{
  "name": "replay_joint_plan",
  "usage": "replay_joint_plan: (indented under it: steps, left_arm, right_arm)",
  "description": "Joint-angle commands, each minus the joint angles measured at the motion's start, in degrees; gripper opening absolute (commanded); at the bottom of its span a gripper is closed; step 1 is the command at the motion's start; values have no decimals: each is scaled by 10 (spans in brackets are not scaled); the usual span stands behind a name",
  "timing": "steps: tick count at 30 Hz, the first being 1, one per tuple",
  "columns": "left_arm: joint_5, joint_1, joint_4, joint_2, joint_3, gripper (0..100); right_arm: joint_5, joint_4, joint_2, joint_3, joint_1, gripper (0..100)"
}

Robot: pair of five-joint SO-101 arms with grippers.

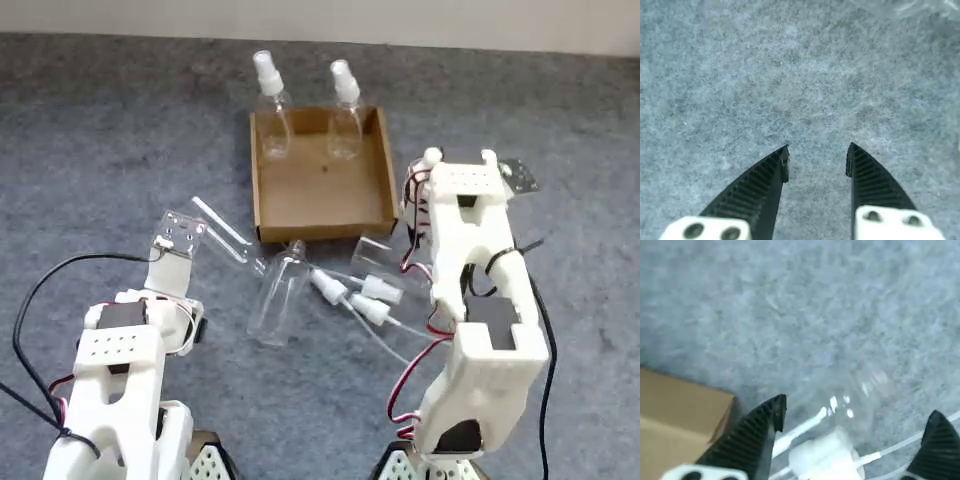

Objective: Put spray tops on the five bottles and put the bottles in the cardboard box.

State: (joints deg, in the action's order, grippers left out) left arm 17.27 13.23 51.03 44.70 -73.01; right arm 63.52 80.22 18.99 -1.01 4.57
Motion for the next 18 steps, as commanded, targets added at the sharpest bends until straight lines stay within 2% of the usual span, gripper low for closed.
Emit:
replay_joint_plan:
  steps: [1,7,12,18]
  left_arm:
    - [-3,-7,-7,2,3,171]
    - [-3,-7,-6,2,3,171]
    - [-3,-7,-5,2,2,171]
    - [-3,-7,-5,2,2,171]
  right_arm:
    - [2,-1,5,-22,-5,371]
    - [-7,-19,12,-30,-44,277]
    - [-69,-35,13,-64,-101,179]
    - [-158,-29,13,-145,-194,137]
